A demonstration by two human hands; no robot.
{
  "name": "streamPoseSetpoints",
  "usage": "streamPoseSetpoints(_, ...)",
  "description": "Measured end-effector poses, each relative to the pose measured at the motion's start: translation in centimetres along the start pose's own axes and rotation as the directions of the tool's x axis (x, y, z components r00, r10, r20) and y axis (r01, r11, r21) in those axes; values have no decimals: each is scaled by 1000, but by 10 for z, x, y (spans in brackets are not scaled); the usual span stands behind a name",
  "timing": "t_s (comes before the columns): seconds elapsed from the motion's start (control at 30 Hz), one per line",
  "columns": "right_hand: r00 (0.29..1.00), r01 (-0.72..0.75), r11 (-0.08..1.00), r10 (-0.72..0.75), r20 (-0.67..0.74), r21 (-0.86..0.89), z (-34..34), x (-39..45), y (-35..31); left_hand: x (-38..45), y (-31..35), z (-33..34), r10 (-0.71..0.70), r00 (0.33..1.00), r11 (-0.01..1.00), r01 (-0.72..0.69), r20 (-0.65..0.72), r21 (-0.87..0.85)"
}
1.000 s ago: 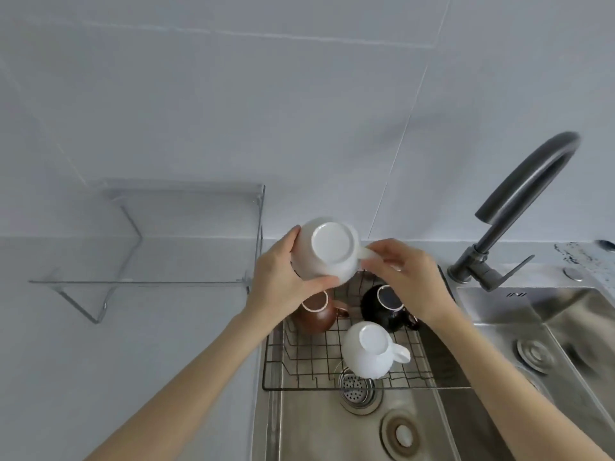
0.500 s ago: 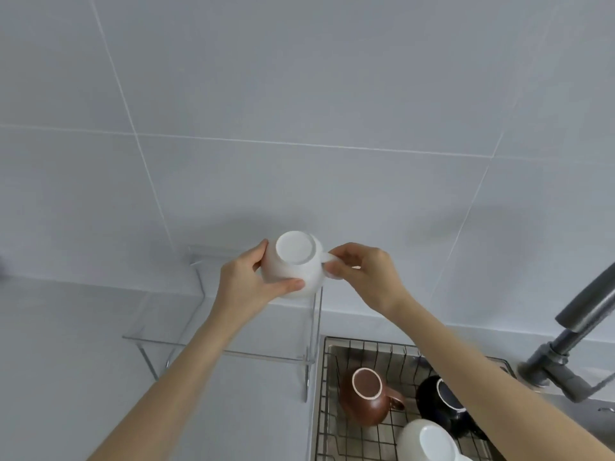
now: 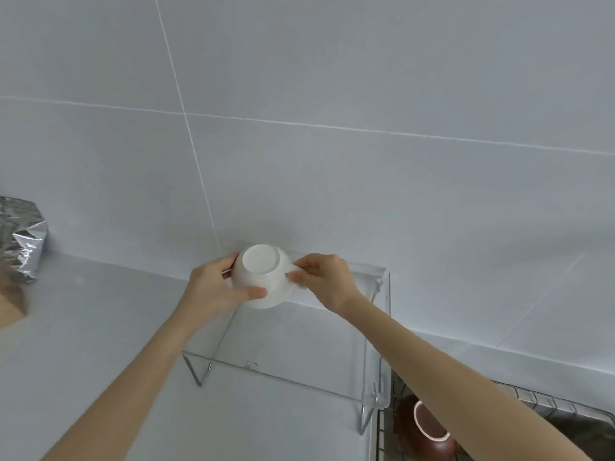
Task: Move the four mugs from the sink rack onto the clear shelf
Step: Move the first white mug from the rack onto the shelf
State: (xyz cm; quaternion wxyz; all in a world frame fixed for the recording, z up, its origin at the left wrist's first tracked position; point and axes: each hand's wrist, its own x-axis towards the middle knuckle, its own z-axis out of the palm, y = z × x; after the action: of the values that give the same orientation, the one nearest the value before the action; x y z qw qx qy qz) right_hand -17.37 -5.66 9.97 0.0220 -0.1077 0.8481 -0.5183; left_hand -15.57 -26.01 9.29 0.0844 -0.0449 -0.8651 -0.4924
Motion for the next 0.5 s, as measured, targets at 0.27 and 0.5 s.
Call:
streamPoseSetpoints(0.27,998,-57,998,57,-14,39,23,31,12,32,-28,-7,-15,999,999,14,46,36)
streamPoseSetpoints(0.5,998,-65,997,66,-19,34,39,42,18,39,-41,-14,-49,996,994,42,75,100)
